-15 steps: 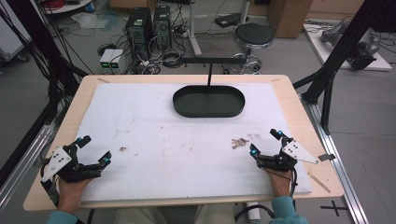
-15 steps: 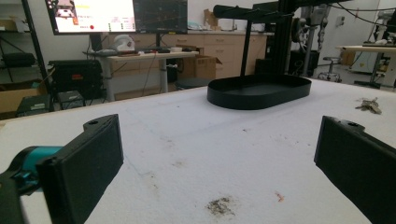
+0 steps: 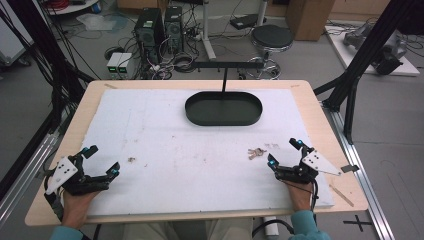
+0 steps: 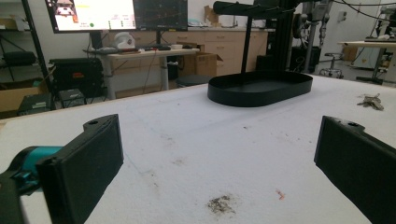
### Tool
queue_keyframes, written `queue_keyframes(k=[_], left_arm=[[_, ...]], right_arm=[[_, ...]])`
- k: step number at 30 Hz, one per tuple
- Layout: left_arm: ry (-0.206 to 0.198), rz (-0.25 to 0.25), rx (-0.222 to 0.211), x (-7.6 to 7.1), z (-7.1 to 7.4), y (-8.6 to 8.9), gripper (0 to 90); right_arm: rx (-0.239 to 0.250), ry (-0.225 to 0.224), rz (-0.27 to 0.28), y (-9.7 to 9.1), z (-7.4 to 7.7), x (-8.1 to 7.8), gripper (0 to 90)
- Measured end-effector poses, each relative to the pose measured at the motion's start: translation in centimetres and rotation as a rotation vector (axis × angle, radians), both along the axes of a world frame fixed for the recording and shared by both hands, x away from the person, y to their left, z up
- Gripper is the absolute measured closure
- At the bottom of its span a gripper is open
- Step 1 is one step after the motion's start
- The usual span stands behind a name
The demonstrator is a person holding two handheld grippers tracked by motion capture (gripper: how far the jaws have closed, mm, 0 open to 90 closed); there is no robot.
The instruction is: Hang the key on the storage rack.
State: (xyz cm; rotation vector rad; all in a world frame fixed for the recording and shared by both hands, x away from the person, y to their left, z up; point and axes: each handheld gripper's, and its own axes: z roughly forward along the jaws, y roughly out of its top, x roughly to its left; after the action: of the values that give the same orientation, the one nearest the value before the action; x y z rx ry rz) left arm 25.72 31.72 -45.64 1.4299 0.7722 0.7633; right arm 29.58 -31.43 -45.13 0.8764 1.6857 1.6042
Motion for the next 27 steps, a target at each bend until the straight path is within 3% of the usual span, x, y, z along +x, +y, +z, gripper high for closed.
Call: queue_keyframes(k=[7, 12, 18, 27], left_arm=[[0.003, 0.000, 0.005, 0.0, 0.0, -0.1, 1.7], [0.003, -0.002, 0.003, 0.0, 0.0, 0.0, 1.7], [0.006, -0.004, 0.004, 0.1, 0.0, 0.0, 1.7], [0.009, -0.008, 0.003, 0.1, 0.0, 0.0, 1.7]], right_arm=[[0.007, -0.003, -0.005, -0.1, 0.0, 0.1, 0.4], [0.005, 0.026, -0.021, -0.3, 0.2, 0.4, 0.3], [-0.030, 0.055, 0.012, -1.3, 3.0, 1.2, 0.3], [-0.200, 0.186, 0.157, -2.2, 8.4, 4.0, 0.4]])
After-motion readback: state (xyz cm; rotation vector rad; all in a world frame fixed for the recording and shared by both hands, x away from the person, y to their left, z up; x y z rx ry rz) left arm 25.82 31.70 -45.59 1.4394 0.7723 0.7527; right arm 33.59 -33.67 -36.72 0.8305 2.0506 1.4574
